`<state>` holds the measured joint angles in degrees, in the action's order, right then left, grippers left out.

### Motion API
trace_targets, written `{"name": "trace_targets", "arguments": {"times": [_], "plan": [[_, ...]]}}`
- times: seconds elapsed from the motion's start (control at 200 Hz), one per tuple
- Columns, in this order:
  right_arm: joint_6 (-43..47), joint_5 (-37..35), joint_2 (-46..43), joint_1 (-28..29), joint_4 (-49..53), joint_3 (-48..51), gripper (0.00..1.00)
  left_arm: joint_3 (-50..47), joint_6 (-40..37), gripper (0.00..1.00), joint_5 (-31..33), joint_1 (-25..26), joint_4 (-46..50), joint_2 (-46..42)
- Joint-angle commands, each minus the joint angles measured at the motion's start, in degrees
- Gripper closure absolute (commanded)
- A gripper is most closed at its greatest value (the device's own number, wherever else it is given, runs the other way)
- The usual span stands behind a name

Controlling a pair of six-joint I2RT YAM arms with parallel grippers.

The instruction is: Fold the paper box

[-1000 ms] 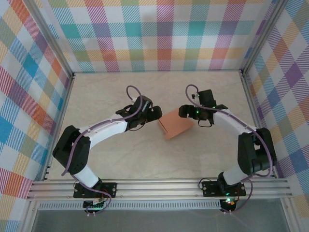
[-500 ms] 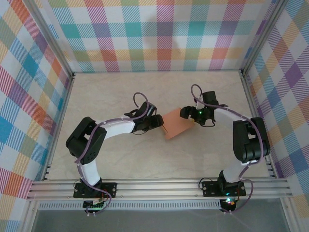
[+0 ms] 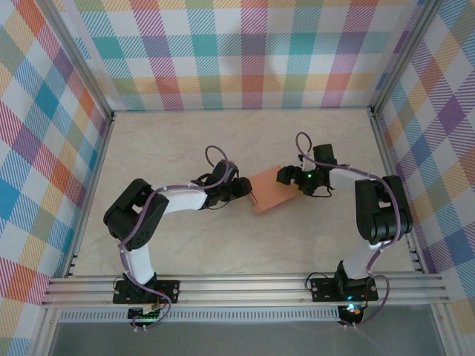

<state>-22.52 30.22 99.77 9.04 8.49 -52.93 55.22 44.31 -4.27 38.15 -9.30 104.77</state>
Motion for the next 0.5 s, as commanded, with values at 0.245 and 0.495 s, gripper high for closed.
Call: {"name": "trace_targets", "arguments": {"times": [0.245,0.495], "plan": [[-5.7,8.8,-0.5,-2.1,-9.6,5.7,0.08,-8.0,-0.2,0.54,0.1,-1.8,-2.7,1.3],[-10.5,16.7,0.6,-2.2,-17.8,7.6,0.12,-10.0,-0.2,0.53,0.5,-2.1,-4.7,0.1]]}}
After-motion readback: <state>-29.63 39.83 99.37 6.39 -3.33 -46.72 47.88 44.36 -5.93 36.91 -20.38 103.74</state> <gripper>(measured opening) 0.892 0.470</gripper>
